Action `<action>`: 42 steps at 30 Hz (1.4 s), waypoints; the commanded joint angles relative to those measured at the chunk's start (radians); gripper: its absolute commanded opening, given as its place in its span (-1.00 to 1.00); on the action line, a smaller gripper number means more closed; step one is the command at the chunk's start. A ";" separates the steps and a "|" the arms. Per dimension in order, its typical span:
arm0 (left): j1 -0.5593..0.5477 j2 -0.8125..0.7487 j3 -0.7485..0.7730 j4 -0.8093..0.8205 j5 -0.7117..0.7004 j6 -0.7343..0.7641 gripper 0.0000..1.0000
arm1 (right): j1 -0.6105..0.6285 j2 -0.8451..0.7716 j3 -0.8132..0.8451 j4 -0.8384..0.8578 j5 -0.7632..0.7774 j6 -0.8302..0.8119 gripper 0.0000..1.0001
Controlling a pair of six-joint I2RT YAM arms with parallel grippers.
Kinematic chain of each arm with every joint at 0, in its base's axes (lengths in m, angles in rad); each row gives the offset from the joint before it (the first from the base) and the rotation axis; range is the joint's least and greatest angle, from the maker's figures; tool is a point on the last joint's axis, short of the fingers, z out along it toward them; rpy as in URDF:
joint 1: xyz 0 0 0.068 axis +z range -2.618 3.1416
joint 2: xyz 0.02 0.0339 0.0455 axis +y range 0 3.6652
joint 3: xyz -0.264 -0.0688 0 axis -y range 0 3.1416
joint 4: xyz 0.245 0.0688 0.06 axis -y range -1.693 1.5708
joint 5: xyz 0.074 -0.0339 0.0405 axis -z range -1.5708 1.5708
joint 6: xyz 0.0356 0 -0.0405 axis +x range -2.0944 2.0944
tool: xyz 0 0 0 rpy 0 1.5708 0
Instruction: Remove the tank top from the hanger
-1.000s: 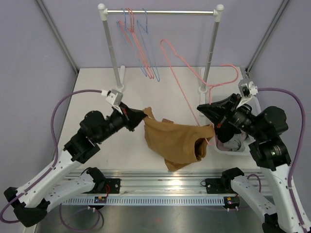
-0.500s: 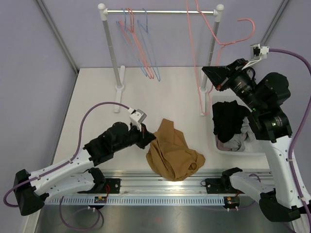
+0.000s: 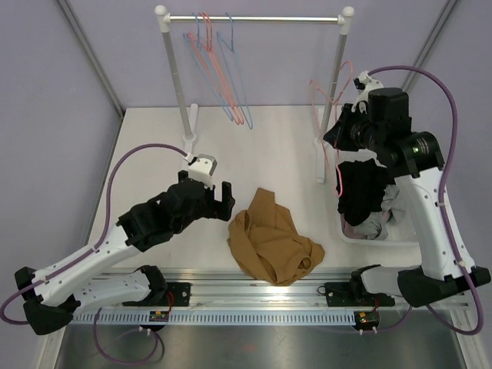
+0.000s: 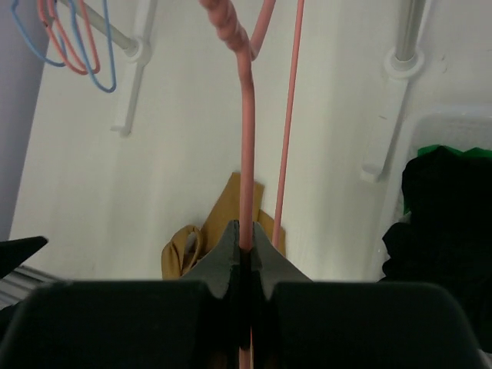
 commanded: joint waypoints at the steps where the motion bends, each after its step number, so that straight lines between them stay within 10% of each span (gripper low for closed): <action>1: -0.003 -0.034 0.067 -0.167 -0.102 -0.018 0.98 | 0.005 0.114 0.181 -0.006 0.084 -0.056 -1.00; 14: -0.004 -0.183 0.002 -0.203 -0.020 0.057 0.98 | -0.017 0.679 0.936 -0.113 0.169 -0.163 -1.00; 34: -0.003 -0.150 -0.027 -0.166 0.027 0.049 0.98 | -0.084 0.816 0.929 -0.008 0.061 -0.175 -0.99; 37: -0.004 -0.108 -0.015 -0.139 0.055 0.025 0.98 | -0.086 0.782 0.901 -0.010 0.084 -0.169 -0.20; 42: -0.050 -0.027 -0.022 -0.066 0.079 -0.027 0.98 | -0.086 0.685 0.851 -0.039 0.094 -0.168 0.40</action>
